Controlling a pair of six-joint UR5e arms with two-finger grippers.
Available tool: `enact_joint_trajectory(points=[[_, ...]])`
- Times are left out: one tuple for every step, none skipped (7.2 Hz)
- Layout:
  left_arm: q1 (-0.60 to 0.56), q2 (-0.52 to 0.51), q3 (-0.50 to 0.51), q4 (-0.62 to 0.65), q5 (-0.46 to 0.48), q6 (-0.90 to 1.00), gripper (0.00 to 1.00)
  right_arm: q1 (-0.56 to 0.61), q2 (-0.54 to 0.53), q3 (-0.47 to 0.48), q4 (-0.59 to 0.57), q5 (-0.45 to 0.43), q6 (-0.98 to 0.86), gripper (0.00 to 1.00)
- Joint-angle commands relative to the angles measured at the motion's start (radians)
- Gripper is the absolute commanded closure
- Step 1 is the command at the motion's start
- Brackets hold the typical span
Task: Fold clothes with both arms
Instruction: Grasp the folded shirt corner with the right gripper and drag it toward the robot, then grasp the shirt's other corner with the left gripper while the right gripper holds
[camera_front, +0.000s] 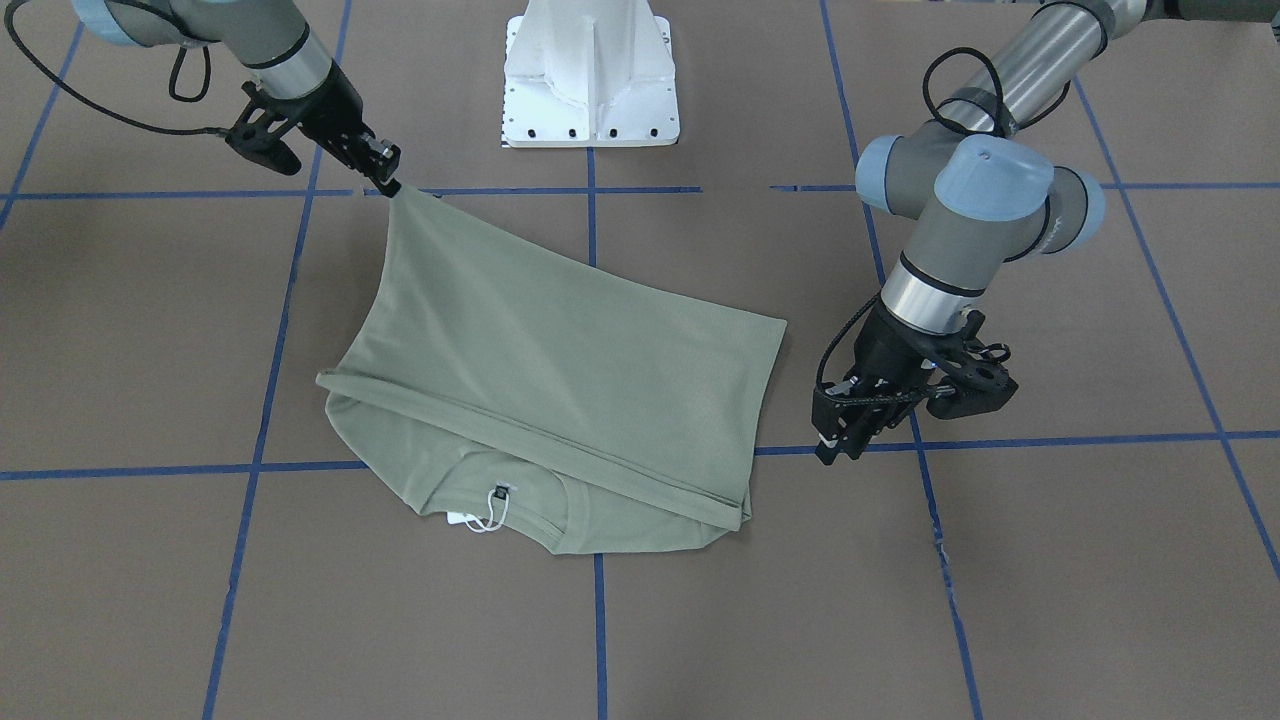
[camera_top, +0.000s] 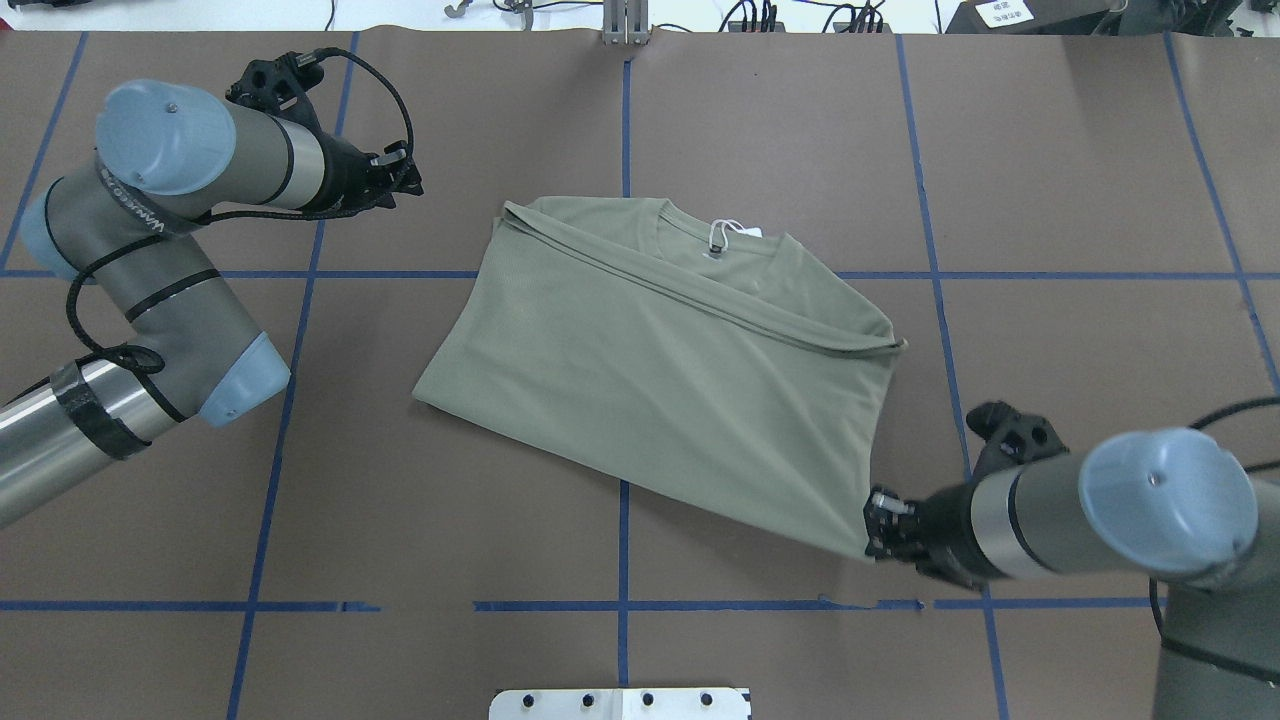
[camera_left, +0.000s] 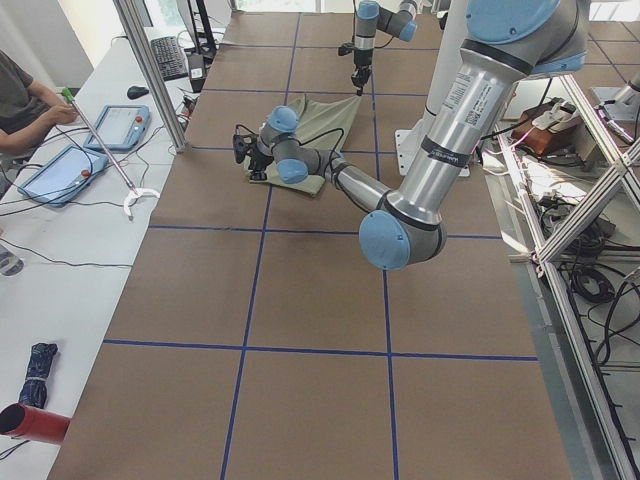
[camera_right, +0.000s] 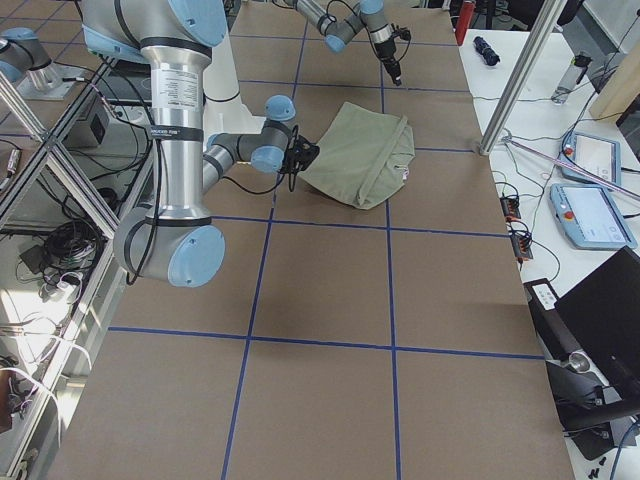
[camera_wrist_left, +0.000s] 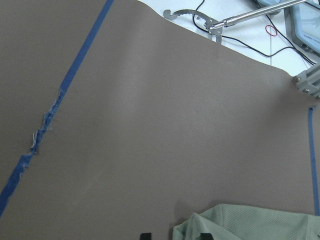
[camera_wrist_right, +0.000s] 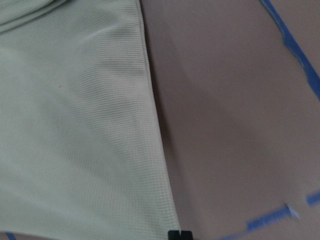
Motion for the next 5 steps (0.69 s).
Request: enact_joint_trajectory(points=[[0.003,0.044,-0.107,0.001,-0.145,-0.066,0.55,-0.221,-0.069,0.1,0.0,-0.008,0.064,1.0],[0.005,0.07,-0.141,-0.002,-0.246,-0.085,0.3,-0.311,-0.087,0.099,0.0,-0.018,0.066,0.32],[0.028,0.073,-0.153,-0.002,-0.259,-0.106,0.23,-0.324,-0.09,0.096,-0.002,-0.04,0.066,0.0],[0.128,0.081,-0.17,-0.005,-0.23,-0.225,0.2,-0.306,-0.086,0.097,-0.002,-0.054,0.066,0.0],[0.214,0.084,-0.19,-0.004,-0.168,-0.311,0.2,-0.218,-0.08,0.1,-0.002,-0.055,0.064,0.0]])
